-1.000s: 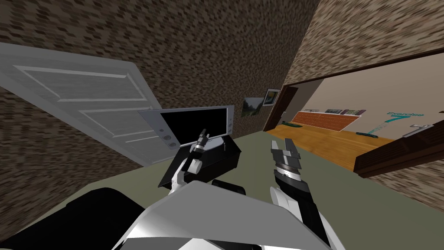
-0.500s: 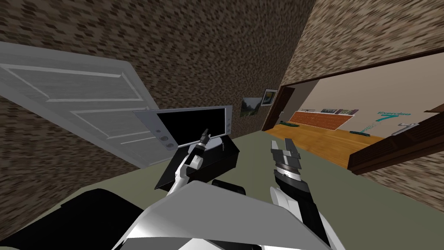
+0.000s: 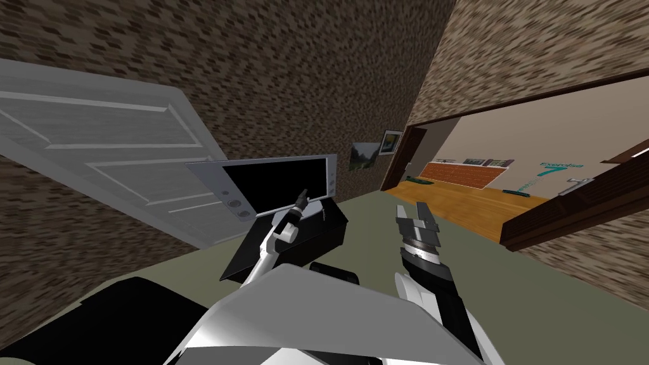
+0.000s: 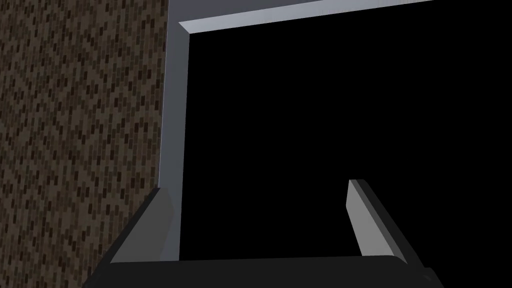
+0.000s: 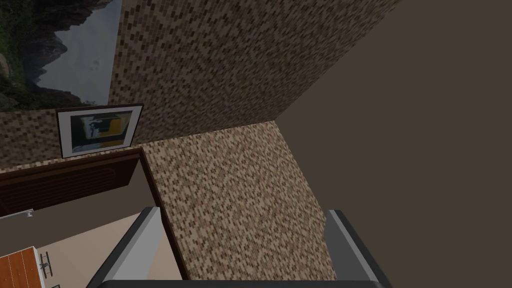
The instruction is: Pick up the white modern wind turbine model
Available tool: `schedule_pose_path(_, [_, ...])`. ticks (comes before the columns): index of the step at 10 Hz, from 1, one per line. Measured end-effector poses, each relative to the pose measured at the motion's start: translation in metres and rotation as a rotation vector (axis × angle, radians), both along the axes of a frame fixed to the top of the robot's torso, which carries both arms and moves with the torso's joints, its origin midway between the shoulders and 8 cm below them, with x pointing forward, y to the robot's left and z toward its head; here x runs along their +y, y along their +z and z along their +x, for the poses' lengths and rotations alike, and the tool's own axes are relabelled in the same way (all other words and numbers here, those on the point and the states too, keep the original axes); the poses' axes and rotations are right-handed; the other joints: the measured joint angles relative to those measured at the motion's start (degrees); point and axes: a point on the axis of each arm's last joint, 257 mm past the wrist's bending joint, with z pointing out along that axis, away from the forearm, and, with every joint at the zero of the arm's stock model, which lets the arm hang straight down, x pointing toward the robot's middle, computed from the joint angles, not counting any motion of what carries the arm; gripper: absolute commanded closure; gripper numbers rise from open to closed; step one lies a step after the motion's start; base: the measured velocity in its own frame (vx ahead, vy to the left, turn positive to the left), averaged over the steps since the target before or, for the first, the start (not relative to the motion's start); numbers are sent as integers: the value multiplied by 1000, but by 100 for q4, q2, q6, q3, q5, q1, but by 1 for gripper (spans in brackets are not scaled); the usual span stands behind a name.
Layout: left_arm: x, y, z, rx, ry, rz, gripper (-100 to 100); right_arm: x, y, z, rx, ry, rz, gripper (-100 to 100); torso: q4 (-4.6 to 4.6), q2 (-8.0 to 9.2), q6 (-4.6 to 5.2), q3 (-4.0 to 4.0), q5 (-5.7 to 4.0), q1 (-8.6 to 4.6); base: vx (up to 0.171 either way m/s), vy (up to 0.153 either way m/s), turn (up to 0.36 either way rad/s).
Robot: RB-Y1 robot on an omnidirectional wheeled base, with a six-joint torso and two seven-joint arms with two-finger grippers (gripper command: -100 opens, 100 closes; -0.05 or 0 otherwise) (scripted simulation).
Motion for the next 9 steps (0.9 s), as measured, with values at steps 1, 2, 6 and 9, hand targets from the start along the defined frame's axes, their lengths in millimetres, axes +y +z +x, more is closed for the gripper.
schedule_pose_path(1, [1, -5, 5, 25, -2, 7, -100, 0, 0, 0, 0, 0, 0, 0, 0, 0, 1, 0, 1, 2, 26, -33, -60])
schedule_pose_path(2, [1, -12, 10, 55, -4, 17, -100, 0, 0, 0, 0, 0, 0, 0, 0, -2, 1, -1, 0, 0, 21, -26, -17])
schedule_pose_path(6, [1, -44, 27, 168, -10, 59, -100, 0, 0, 0, 0, 0, 0, 0, -1, -5, 0, -3, 1, 1, 26, -25, -43])
schedule_pose_path(9, [0, -60, 33, 237, -12, 84, -100, 0, 0, 0, 0, 0, 0, 0, 0, 2, -1, 1, 1, 6, 18, -15, -36])
